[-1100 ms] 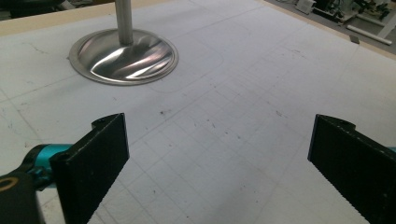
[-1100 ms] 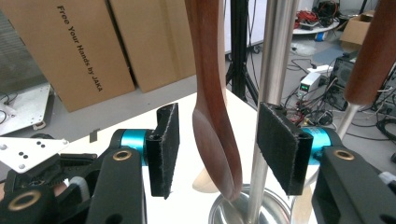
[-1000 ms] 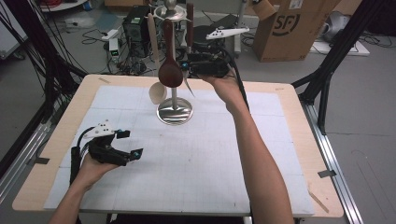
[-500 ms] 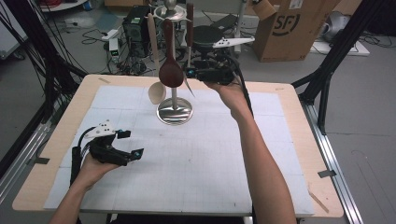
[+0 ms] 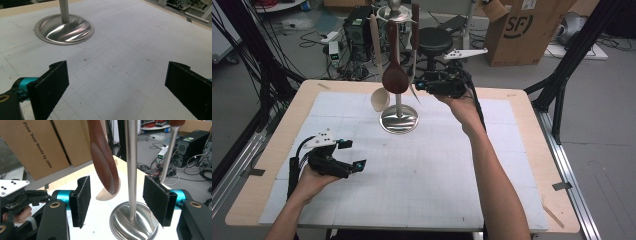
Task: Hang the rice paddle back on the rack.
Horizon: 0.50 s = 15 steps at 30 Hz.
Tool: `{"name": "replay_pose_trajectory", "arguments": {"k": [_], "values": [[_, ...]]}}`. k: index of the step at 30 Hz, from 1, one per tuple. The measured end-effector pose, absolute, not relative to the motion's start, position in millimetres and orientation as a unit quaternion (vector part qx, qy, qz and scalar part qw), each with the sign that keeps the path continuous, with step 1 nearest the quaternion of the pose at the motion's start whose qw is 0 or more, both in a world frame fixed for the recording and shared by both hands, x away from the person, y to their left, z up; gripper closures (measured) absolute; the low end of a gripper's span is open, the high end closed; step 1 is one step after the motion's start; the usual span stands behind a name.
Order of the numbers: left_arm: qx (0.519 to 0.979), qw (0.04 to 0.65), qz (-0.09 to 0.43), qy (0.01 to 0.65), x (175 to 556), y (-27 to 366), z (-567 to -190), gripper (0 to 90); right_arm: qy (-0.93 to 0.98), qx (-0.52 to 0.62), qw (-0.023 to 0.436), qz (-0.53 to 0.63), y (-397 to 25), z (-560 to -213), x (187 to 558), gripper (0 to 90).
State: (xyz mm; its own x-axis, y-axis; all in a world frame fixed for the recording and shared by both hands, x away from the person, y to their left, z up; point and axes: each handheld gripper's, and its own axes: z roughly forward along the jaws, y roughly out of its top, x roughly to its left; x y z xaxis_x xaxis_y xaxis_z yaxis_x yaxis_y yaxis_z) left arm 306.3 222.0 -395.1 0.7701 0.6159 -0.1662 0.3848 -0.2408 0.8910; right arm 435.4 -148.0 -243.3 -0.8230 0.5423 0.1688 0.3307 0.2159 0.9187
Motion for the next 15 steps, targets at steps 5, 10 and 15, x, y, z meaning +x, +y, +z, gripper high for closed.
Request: {"name": "replay_pose_trajectory", "arguments": {"k": [5, 10, 15], "values": [[0.780, 0.525, 0.109, 0.321, 306.3, 221.4, -395.5, 5.8, 0.773, 0.281, 0.097, 0.560, -151.3, -248.7, 432.1, 38.1], [0.782, 0.523, 0.109, 0.321, 306.3, 221.3, -395.6, 5.7, 0.774, 0.289, 0.095, 0.556, -156.3, -257.9, 429.3, 35.5], [0.782, 0.522, 0.108, 0.322, 306.4, 221.0, -396.0, 5.8, 0.773, 0.290, 0.095, 0.556, -160.0, -267.3, 425.4, 33.6]]}}
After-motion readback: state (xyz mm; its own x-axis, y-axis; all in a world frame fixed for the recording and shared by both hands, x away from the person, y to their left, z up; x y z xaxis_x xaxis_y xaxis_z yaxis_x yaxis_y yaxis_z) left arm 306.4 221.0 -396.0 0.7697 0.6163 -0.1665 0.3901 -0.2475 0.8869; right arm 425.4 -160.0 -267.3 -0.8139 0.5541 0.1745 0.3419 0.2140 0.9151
